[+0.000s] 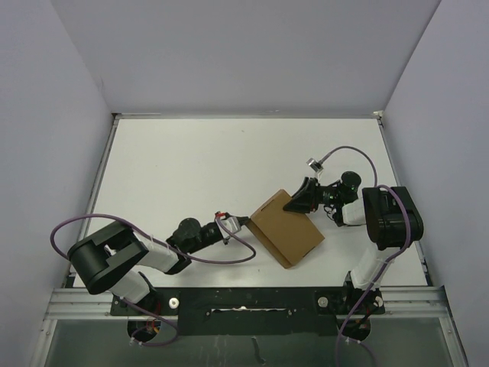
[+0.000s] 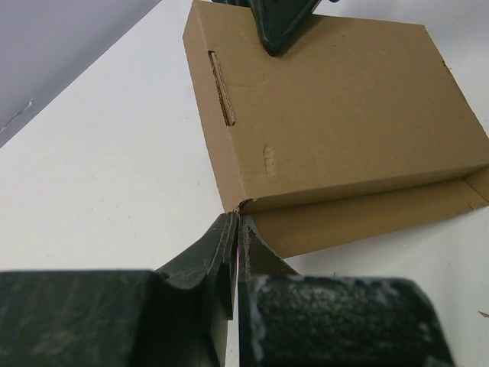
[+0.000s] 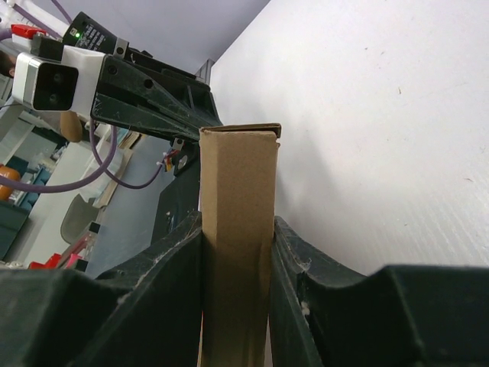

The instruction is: Fold the paper box

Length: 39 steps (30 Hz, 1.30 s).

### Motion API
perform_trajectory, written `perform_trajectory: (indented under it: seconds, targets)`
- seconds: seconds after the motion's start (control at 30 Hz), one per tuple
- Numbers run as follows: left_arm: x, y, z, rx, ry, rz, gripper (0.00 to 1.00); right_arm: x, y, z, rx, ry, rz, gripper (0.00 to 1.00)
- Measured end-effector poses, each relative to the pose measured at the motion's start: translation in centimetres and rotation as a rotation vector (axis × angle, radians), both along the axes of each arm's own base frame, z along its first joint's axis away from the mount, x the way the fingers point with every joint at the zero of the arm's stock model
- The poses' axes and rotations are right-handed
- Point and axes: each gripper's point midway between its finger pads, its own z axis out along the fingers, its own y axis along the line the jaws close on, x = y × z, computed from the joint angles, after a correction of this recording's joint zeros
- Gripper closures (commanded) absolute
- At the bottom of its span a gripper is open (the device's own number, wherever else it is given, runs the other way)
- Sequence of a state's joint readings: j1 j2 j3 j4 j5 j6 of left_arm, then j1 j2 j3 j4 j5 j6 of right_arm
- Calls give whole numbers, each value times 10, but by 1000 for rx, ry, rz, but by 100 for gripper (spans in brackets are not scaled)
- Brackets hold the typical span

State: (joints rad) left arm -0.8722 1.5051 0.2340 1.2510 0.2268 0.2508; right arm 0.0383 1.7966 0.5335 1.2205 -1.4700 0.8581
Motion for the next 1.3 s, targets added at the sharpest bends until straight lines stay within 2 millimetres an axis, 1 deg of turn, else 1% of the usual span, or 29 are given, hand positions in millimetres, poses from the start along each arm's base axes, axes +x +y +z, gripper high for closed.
perform_trajectory:
  seconds: [0.33,0.53,1.13,1.3]
  targets:
    - [-1,-1,-5,21,-6,-2,100,-2,-2,-7,-8,32,-19,100]
    - [-1,-1,-5,25,-12,-2,100,-4,-2,-6,-14,18,-29,100]
    - [-2,-1,-13,34,-29,-3,100,-4,-2,-11,-27,21,-46,100]
    - [-2,-1,-11,28,-33,-4,100,-4,-3,-10,-29,20,-47,100]
